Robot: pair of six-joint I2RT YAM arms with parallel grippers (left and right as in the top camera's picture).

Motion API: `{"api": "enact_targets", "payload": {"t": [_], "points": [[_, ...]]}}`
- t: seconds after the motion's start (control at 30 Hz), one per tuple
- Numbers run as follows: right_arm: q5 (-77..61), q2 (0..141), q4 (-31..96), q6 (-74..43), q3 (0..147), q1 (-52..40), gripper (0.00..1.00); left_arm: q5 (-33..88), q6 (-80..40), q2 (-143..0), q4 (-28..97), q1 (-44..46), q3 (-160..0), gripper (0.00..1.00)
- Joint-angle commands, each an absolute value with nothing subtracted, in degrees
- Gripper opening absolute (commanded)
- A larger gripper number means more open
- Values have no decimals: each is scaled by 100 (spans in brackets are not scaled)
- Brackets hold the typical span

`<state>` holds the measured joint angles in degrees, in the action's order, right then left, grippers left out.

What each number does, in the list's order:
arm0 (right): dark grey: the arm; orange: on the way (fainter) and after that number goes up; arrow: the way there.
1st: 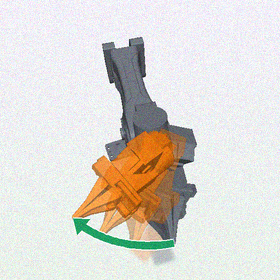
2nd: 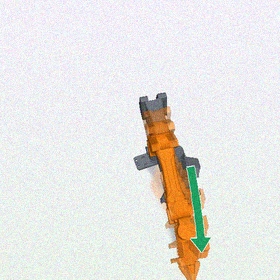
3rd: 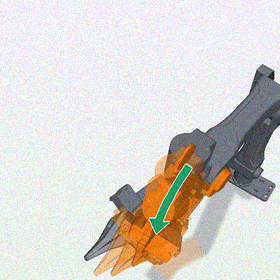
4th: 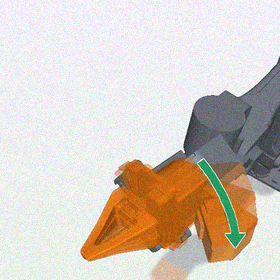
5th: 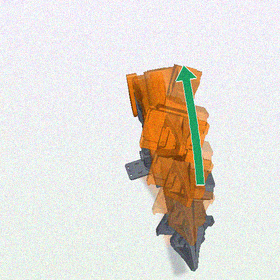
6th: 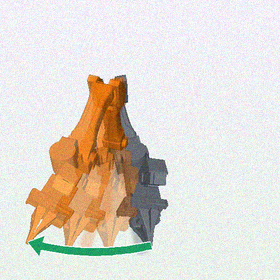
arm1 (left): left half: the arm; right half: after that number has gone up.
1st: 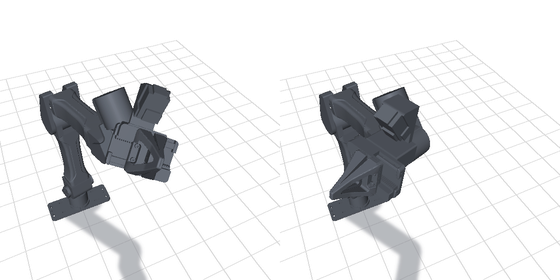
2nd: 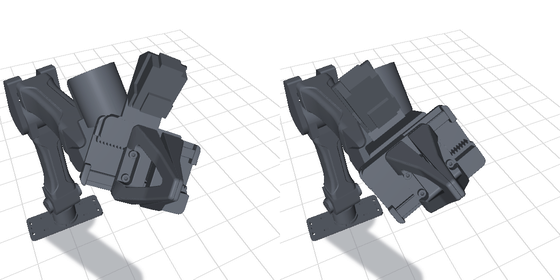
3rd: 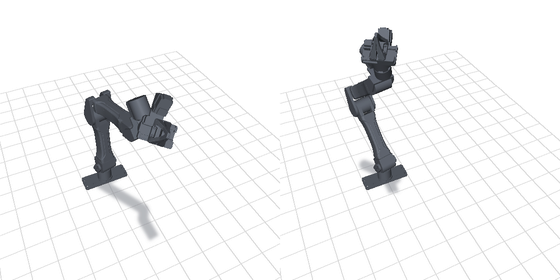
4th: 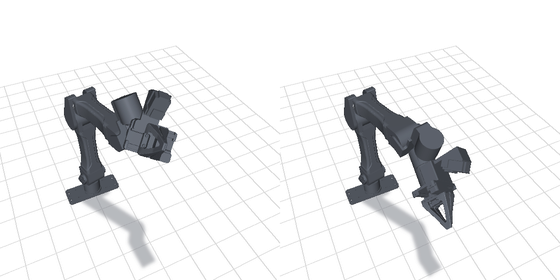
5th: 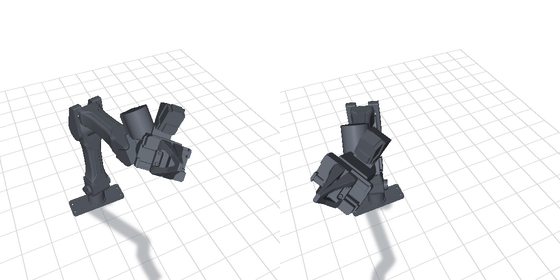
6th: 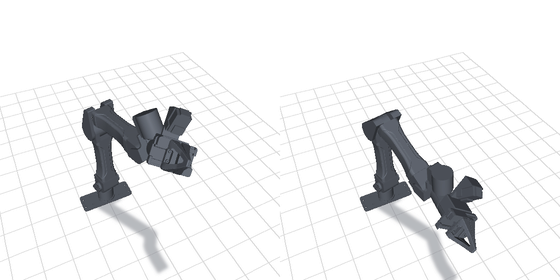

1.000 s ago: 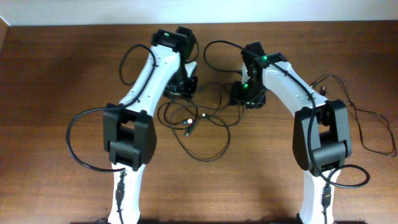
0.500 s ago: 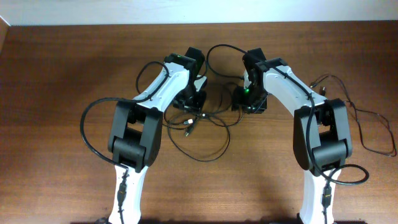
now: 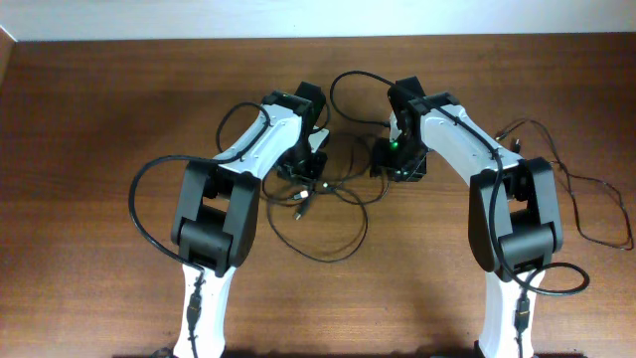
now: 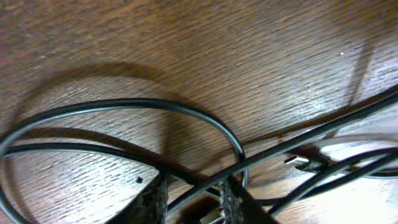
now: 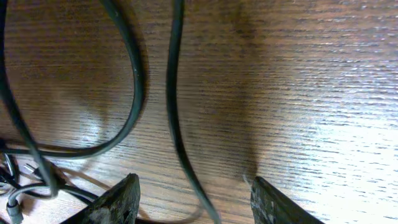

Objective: Untangle cables

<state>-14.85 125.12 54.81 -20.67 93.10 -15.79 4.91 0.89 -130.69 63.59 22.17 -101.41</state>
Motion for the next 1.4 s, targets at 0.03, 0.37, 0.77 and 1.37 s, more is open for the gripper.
{"api": "enact_targets", "payload": {"t": [0.03,0.37,0.77,1.37], "points": [[-1437,12525,5457,-2064,9251,-1610,57,342,314,-13032,6274,2224,-9996,0],[-1435,12525,5072,-2025,8379,-1616,57,534,-215,-13032,5918,2206,-9996,0],[-1520,11380,5596,-1223,8433,-1616,4,950,-596,-13004,5916,2185,-10068,0],[-1669,8790,6233,-1227,8431,-1745,4,-792,-1525,-11312,6545,1568,-9614,0]]}}
